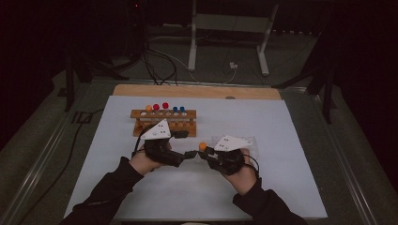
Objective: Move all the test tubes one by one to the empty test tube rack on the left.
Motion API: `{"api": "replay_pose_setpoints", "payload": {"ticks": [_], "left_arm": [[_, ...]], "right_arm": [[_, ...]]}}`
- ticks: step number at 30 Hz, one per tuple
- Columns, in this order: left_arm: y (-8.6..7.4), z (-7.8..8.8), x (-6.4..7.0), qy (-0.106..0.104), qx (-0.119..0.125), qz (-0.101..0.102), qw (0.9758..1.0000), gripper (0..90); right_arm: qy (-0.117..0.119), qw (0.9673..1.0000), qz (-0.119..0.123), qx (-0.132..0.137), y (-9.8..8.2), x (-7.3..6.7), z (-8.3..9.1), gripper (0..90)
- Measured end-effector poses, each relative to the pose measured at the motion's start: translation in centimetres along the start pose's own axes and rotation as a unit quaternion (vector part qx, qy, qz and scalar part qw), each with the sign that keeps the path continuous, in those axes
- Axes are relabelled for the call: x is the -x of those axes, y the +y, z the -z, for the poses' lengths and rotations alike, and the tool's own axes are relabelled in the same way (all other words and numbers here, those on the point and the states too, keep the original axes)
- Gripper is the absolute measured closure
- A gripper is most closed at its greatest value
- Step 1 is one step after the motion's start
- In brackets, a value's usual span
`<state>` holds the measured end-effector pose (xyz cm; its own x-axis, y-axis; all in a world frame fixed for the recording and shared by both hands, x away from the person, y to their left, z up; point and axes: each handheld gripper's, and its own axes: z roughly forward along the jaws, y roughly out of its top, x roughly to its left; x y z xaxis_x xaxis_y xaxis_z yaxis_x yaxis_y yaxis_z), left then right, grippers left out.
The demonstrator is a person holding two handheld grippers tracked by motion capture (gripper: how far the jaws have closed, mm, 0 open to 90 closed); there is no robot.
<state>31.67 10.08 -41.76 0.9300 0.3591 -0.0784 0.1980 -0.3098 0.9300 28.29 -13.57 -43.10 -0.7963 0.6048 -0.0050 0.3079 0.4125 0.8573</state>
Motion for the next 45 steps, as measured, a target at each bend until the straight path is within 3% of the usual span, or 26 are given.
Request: {"api": "replay_pose_setpoints", "payload": {"ticks": [17,23,28,36,40,45], "left_arm": [[0.4,-2.2,0.4,-0.029,-0.013,-0.021,0.9993,69.1],[0.5,-2.0,0.4,-0.023,-0.013,-0.030,0.9992,71.2],[0.8,-1.0,0.1,-0.011,-0.009,-0.032,0.9994,71.3],[1.2,1.6,-1.2,0.029,-0.001,-0.030,0.9991,71.3],[1.3,3.0,-2.2,0.053,0.003,-0.027,0.9983,71.3],[1.7,5.1,-3.3,0.087,0.010,-0.023,0.9959,71.3]], "right_arm": [[0.003,1.0000,-0.002,-0.002,-0.1,0.0,-0.2,74.4],[0.008,0.9999,-0.009,0.000,-0.1,0.2,-0.1,73.3],[0.001,0.9999,-0.012,0.012,-0.1,0.3,0.3,58.2],[-0.003,0.9997,-0.014,0.021,0.1,0.8,0.8,17.9],[-0.007,0.9994,-0.022,0.026,0.0,0.8,0.8,4.2],[0.016,0.9990,-0.022,0.037,-0.1,1.0,1.2,0.0]]}}
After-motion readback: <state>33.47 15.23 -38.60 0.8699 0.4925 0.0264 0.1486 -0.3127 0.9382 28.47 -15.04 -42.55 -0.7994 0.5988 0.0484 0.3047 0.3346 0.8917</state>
